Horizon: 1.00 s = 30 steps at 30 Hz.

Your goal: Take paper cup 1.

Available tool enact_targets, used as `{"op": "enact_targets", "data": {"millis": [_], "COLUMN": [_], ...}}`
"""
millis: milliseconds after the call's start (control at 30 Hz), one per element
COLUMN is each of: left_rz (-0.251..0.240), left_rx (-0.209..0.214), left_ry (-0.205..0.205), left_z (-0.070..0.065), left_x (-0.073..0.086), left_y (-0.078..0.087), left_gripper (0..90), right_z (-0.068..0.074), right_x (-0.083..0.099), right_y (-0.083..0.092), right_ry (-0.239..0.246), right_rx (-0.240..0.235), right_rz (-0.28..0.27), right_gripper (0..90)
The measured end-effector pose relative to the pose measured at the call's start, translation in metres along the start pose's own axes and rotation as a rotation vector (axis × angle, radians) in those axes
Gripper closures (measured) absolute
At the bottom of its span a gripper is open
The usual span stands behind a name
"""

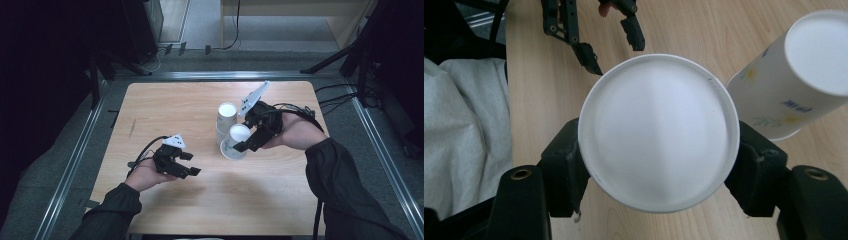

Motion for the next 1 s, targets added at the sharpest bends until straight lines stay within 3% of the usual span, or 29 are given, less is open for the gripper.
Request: {"op": "enact_targets", "data": {"millis": [67, 367, 467, 600, 767, 1000], "left_rz": [0.006, 0.003, -0.001, 0.011, 0.001, -0.010], "left_rx": [-0.002, 0.041, 0.029, 0.053, 0.065, 0.116], "left_ry": [-0.005, -0.054, -0.068, -0.094, -0.099, -0.120], "left_z": [-0.001, -0.009, -0.010, -0.012, -0.013, -0.018], "left_x": [-0.001, -0.002, -0.002, 0.000, -0.001, 0.000], "left_y": [0.000, 0.000, -0.001, -0.002, -0.003, -0.002], "left_gripper": [28.2, 17.7, 14.8, 15.1, 15.1, 16.2], "right_z": [0.002, 0.014, 0.016, 0.019, 0.024, 0.032], "right_x": [0.007, 0.029, 0.035, 0.046, 0.056, 0.060], "right_y": [-0.006, -0.040, -0.047, -0.060, -0.074, -0.080], "right_ry": [-0.019, -0.009, -0.021, -0.042, -0.066, -0.088], "right_rx": [-0.004, -0.025, -0.031, -0.039, -0.052, -0.042], "right_rz": [-0.011, -0.074, -0.096, -0.162, -0.178, -0.230], "right_gripper": [34.1, 34.1, 34.2, 34.2, 34.2, 34.2]}}
Point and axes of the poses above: each handheld gripper's, and its own axes: y roughly backward along the jaws, x roughly out of its underside, z roughly to its left, the point moved 2 cm from there along -y, roughly forward along the jaws, and after that the axes turned 14 degrees about y, right-handed, at the moved point
